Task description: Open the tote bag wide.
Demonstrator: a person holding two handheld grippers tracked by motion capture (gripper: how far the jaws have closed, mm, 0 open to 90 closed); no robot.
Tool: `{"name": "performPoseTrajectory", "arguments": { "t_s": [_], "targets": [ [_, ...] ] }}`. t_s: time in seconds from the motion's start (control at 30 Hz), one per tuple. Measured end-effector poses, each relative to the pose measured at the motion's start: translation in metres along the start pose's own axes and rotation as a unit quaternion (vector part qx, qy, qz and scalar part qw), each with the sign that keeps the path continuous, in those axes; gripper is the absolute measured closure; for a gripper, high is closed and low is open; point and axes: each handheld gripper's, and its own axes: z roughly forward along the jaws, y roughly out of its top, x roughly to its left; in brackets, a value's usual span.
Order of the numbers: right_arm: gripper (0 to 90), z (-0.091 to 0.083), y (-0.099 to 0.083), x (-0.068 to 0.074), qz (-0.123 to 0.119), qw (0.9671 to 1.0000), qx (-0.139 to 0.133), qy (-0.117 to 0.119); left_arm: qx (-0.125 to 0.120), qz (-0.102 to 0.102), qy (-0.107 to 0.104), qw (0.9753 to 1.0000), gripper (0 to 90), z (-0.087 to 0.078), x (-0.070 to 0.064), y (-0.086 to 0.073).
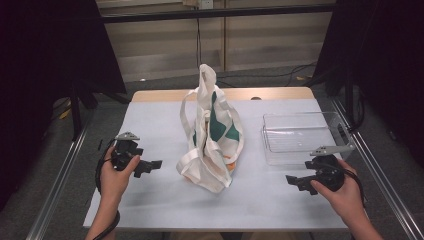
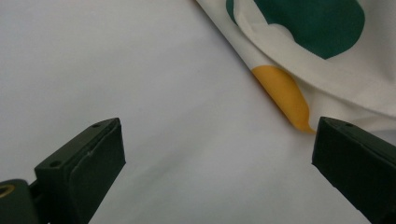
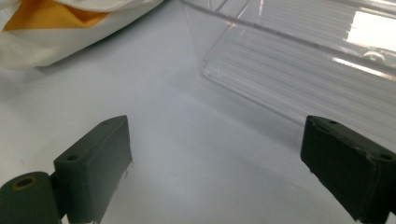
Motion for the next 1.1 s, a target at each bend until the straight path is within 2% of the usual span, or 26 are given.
{"name": "performPoseTrajectory", "arguments": {
  "t_s": [0.07, 0.1, 0.13, 0.23, 0.27, 0.3, 0.37, 0.43, 0.6, 0.93, 1.1],
  "targets": [
    [8.0, 0.000, 0.004, 0.001, -0.001, 1.0000, -0.001, 0.001, 0.006, 0.008, -0.004, 0.9999, 2.4, 0.000, 0.001, 0.002],
    [8.0, 0.000, 0.006, 0.001, 0.000, 1.0000, 0.001, 0.003, -0.002, -0.002, -0.005, 1.0000, 2.4, 0.000, 0.000, 0.006],
    [8.0, 0.001, 0.008, 0.001, -0.002, 1.0000, 0.000, 0.004, 0.001, 0.006, -0.004, 1.0000, 2.4, 0.000, 0.000, 0.008],
    [8.0, 0.002, 0.012, 0.002, -0.003, 1.0000, 0.000, 0.007, 0.000, 0.005, -0.004, 1.0000, 2.5, 0.000, -0.002, 0.011],
    [8.0, 0.002, 0.015, 0.002, -0.001, 1.0000, -0.001, 0.007, 0.009, 0.016, -0.006, 0.9998, 2.5, -0.001, 0.000, 0.013],
    [8.0, 0.002, 0.015, 0.002, -0.001, 1.0000, -0.001, 0.007, 0.001, 0.004, -0.004, 1.0000, 2.5, -0.001, -0.001, 0.014],
    [8.0, 0.000, 0.021, 0.001, -0.003, 1.0000, -0.001, 0.008, 0.005, 0.012, -0.003, 0.9999, 2.5, -0.002, 0.000, 0.017],
    [8.0, -0.003, 0.025, 0.002, -0.006, 0.9999, -0.006, 0.006, 0.000, 0.007, -0.004, 1.0000, 2.5, -0.001, -0.001, 0.018],
    [8.0, -0.007, 0.038, 0.002, -0.011, 0.9999, -0.010, 0.004, 0.005, 0.010, -0.007, 0.9999, 2.5, -0.001, -0.001, 0.020],
    [8.0, -0.007, 0.062, -0.008, -0.004, 0.9997, -0.025, -0.005, 0.005, 0.015, -0.009, 0.9998, 2.6, 0.000, -0.003, 0.029],
    [8.0, -0.001, 0.078, -0.017, -0.001, 0.9994, -0.031, -0.015, 0.017, 0.021, -0.010, 0.9996, 2.8, 0.001, 0.002, 0.034]
  ]
}}
